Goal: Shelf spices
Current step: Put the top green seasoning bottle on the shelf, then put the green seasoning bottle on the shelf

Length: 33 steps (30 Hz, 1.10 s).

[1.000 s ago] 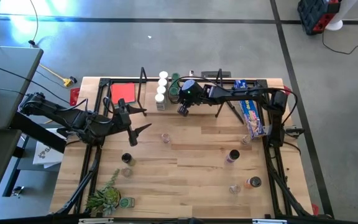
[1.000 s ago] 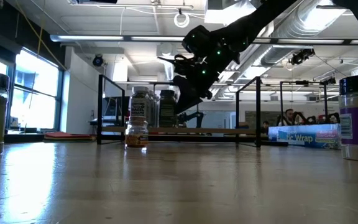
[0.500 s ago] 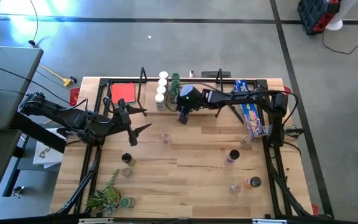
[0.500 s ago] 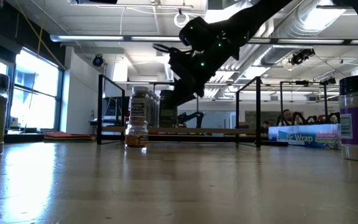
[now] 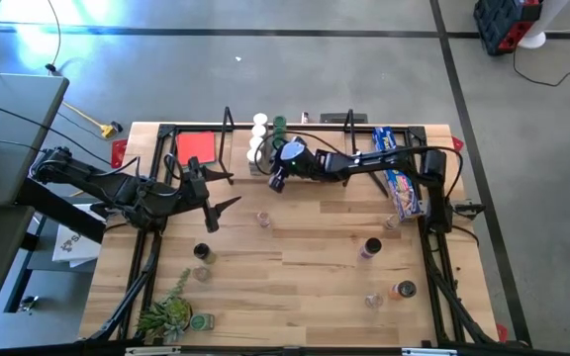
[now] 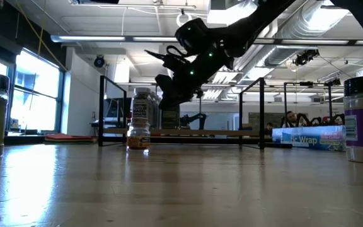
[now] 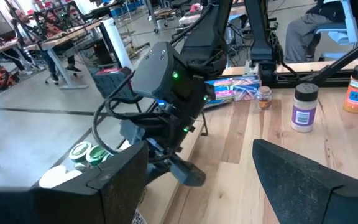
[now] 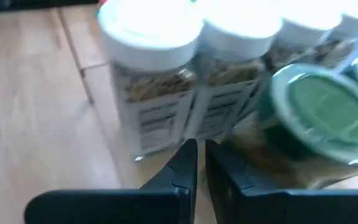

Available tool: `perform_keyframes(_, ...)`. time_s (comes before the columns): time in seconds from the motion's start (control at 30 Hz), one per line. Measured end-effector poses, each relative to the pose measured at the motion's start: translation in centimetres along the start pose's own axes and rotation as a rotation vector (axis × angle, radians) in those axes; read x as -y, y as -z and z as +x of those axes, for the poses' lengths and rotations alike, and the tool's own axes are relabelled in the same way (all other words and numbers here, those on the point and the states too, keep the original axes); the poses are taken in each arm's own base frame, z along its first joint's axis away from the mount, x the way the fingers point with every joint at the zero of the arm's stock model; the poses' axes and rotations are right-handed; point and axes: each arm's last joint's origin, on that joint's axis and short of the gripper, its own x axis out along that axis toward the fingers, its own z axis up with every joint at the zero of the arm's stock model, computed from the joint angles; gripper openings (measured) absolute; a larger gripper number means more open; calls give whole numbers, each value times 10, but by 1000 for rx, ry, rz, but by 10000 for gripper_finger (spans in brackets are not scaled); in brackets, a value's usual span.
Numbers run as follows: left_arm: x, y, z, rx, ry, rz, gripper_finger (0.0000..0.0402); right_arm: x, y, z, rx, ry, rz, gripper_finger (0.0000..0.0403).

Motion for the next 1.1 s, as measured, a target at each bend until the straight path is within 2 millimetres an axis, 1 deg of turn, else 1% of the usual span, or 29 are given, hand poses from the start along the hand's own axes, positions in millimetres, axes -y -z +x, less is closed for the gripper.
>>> perform_keyframes(0.4, 0, 0, 0, 0, 0, 0, 286, 0, -6, 0, 63, 10, 15, 25)
perform_keyframes(0.6, 0, 0, 0, 0, 0, -8, 286, 1, -8, -1, 84, 64, 22, 25)
perform_keyframes(0.7, 0, 0, 0, -1, 0, -8, 286, -3, -8, -2, 82, 57, 5, 25)
perform_keyframes(0.77, 0, 0, 0, -1, 0, -10, 286, -9, -10, -8, 73, 47, -21, 25)
perform_keyframes(0.87, 1, 0, -1, -1, 6, -7, 286, -24, -16, -24, 64, 9, -74, 25)
perform_keyframes(1.1, 7, 3, -6, -20, 56, 0, 286, -61, -30, -77, 60, -94, -228, 25)
